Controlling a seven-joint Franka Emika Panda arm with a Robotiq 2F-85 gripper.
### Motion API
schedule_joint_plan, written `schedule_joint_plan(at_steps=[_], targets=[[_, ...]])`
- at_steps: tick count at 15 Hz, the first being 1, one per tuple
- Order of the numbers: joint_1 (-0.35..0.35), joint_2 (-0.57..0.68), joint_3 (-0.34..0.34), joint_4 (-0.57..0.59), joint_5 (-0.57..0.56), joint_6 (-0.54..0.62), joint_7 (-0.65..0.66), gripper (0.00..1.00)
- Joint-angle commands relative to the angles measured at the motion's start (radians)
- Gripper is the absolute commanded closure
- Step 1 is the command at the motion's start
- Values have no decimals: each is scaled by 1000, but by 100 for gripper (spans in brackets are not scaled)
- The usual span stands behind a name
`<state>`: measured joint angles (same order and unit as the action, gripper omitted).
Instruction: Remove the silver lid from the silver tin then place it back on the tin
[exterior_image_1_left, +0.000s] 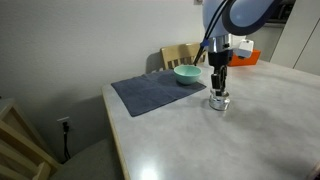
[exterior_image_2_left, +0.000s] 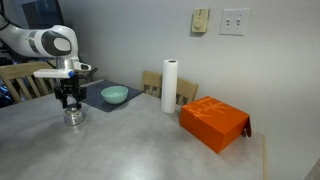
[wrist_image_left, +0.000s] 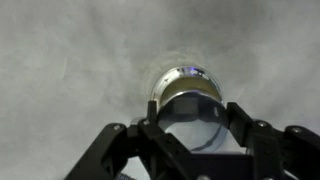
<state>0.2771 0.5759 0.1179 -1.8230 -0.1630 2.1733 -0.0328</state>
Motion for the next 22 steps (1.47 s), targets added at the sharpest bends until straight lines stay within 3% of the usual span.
schedule_joint_plan(at_steps=[1,22], targets=[[-36,16,35,2,40,19,-51,56],[8,-43,-7,-73,24,18,244,56]])
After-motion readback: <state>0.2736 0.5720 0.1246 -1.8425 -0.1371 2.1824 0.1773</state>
